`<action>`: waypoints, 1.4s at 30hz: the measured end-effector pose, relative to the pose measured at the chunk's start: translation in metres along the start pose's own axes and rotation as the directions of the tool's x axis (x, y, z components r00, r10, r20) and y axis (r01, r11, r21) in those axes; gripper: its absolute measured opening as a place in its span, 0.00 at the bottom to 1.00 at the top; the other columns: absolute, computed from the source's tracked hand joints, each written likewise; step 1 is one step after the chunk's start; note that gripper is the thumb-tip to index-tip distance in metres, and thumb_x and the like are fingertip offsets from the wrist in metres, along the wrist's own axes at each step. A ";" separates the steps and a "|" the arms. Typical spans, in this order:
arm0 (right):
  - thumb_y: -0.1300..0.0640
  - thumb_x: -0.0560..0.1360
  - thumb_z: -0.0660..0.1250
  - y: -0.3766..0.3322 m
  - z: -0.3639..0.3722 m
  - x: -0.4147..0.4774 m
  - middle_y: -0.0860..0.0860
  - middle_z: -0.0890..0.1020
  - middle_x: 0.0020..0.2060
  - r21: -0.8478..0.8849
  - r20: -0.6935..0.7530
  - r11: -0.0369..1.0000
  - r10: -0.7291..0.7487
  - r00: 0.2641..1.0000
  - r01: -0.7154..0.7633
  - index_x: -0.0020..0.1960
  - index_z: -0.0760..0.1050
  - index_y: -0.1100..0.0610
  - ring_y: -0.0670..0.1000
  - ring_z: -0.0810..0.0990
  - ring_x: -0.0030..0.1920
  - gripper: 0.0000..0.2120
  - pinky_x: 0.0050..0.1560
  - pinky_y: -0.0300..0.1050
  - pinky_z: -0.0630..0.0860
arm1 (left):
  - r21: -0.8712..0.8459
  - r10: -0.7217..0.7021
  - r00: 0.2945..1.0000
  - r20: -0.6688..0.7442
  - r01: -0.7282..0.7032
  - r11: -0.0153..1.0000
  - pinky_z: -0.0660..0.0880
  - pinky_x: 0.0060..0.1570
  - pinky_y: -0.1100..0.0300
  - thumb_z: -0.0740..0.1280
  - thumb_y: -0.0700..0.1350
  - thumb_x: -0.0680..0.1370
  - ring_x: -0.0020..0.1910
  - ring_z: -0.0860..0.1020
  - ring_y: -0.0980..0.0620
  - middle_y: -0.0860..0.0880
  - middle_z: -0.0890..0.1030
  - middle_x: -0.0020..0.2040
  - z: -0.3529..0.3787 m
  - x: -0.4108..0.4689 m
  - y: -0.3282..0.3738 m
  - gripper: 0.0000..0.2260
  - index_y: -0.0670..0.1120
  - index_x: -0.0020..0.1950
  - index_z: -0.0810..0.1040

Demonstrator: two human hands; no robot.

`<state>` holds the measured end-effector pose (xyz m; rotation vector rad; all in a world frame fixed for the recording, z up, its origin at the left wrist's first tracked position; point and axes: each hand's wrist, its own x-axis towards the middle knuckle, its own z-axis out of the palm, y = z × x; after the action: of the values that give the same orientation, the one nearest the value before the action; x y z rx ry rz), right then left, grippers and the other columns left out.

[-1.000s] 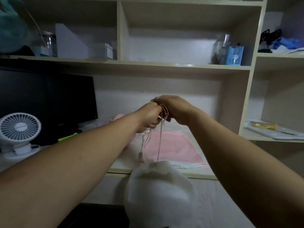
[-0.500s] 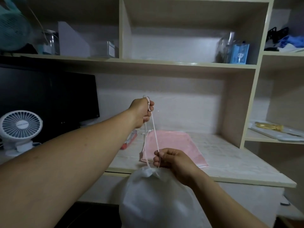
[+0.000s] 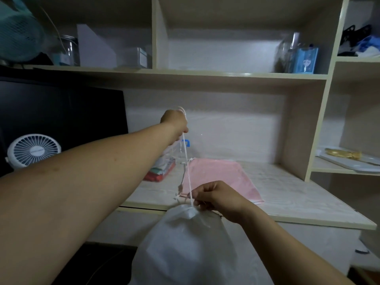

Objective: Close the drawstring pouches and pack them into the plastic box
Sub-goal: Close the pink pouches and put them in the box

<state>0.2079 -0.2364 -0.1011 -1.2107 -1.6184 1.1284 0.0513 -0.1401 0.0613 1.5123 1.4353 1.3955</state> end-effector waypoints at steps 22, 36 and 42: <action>0.66 0.81 0.66 -0.021 -0.022 0.008 0.58 0.82 0.39 0.068 -0.015 0.996 -0.065 0.998 0.066 0.43 0.79 0.62 0.46 0.74 0.31 0.08 0.34 0.36 0.72 | 0.262 0.017 0.656 0.754 -0.324 0.909 0.76 0.59 0.55 0.68 0.48 0.76 0.52 0.80 0.54 0.45 0.86 0.55 -0.004 -0.049 -0.101 0.13 0.45 0.57 0.86; 0.68 0.78 0.69 -0.028 -0.027 0.011 0.56 0.82 0.33 -0.086 -0.137 0.996 -0.050 0.989 0.039 0.38 0.79 0.59 0.50 0.79 0.31 0.11 0.30 0.38 0.72 | 0.184 -0.052 0.654 0.754 -0.135 0.974 0.72 0.36 0.61 0.65 0.40 0.82 0.30 0.72 0.54 0.47 0.78 0.35 0.000 -0.059 -0.097 0.12 0.45 0.40 0.82; 0.69 0.78 0.68 -0.033 -0.030 0.013 0.57 0.82 0.32 -0.019 -0.107 1.000 -0.022 0.994 0.020 0.44 0.80 0.62 0.47 0.80 0.29 0.06 0.31 0.36 0.74 | 0.139 0.076 0.729 0.681 -0.230 0.963 0.72 0.38 0.59 0.74 0.41 0.78 0.33 0.73 0.52 0.47 0.77 0.34 0.008 -0.058 -0.110 0.05 0.39 0.44 0.84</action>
<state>0.2251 -0.2225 -0.0601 -1.2422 -1.5591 1.0205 0.0355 -0.1700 -0.0584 2.0379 1.0222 0.6391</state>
